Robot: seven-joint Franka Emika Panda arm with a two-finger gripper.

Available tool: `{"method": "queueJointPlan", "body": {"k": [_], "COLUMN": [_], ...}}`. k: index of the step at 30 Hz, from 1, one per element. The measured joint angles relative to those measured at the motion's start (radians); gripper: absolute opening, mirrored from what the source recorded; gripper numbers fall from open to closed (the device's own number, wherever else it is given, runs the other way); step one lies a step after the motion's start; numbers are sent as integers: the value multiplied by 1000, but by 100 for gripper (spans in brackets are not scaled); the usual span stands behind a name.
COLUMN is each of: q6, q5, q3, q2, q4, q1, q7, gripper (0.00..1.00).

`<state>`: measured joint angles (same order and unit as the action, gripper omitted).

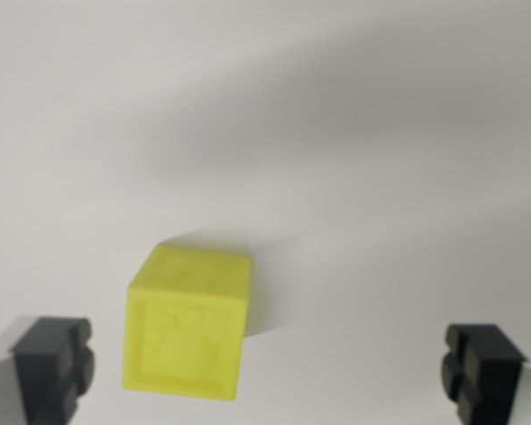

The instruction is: Pick yellow cube

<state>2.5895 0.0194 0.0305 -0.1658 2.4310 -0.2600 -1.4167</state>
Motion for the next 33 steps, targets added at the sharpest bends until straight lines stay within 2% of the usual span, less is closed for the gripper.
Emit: {"method": "queueJointPlan", "body": {"k": [15, 29, 33], "q6": [114, 215, 222], "q5": [-18, -42, -46], "q3": [0, 0, 1], "q2": [-68, -142, -146], "q4": [44, 67, 70], "q1": [-68, -136, -143], "q7": [-121, -229, -242], "gripper": [100, 100, 100]}}
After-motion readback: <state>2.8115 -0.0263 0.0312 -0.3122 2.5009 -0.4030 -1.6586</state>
